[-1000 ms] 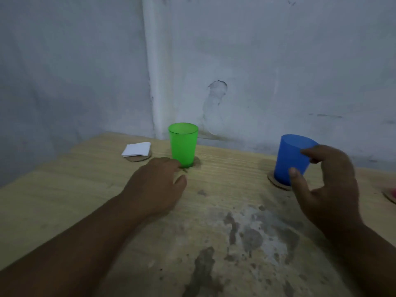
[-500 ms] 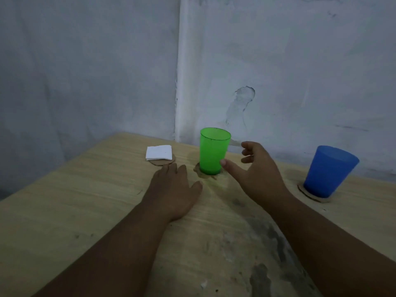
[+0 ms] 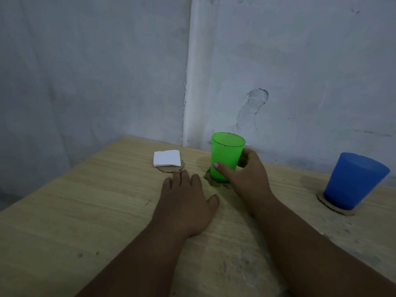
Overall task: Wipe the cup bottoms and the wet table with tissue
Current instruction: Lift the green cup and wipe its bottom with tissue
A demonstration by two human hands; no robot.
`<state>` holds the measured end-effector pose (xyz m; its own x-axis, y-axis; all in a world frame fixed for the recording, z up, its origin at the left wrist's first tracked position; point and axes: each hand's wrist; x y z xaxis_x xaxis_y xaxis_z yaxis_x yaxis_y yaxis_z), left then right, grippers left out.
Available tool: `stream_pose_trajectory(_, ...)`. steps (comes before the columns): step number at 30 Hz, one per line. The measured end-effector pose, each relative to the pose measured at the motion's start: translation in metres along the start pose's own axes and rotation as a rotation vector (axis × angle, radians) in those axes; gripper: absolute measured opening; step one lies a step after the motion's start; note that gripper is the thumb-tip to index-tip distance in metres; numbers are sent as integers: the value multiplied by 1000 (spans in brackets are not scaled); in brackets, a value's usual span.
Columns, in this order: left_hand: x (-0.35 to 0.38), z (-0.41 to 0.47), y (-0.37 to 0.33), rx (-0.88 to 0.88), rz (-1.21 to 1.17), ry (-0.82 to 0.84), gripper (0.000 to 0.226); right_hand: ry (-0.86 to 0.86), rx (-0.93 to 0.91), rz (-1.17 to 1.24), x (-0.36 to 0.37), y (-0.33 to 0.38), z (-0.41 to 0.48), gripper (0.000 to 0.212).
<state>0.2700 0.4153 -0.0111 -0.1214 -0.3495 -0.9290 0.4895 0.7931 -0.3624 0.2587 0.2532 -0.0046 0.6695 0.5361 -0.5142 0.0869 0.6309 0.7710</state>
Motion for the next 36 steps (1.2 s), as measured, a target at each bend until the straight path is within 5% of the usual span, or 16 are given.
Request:
stream_pose_trajectory(7, -2, 1, 0, -21, -130, -71, 75, -16, -27, -30, -2, 2, -1, 69)
stream_pose_trajectory(15, -15, 7, -1, 95, -706, -400, 78, -11, -147, -26, -3, 31, -7, 66)
stream_pose_trajectory(19, -23, 12, 1, 211, -906, -446, 57, 17, -167, -6, 1, 44, -11, 61)
stream_pose_trajectory(28, -24, 16, 4, 228, -932, -420, 53, 10, -129, 1, -1, 38, -11, 62)
stream_pose_trajectory(36, -16, 19, 18, 98, -766, -421, 79, -28, -62, -92, -5, 18, -7, 73)
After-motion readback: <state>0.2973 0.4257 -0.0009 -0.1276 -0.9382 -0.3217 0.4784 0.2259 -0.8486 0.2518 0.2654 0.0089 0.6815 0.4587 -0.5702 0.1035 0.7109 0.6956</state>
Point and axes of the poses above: each hand's wrist, its own z-axis towards the middle knuckle, its own x-axis out of the palm, y = z × x, and after that the axes turned 10 degrees about -z, right-handed
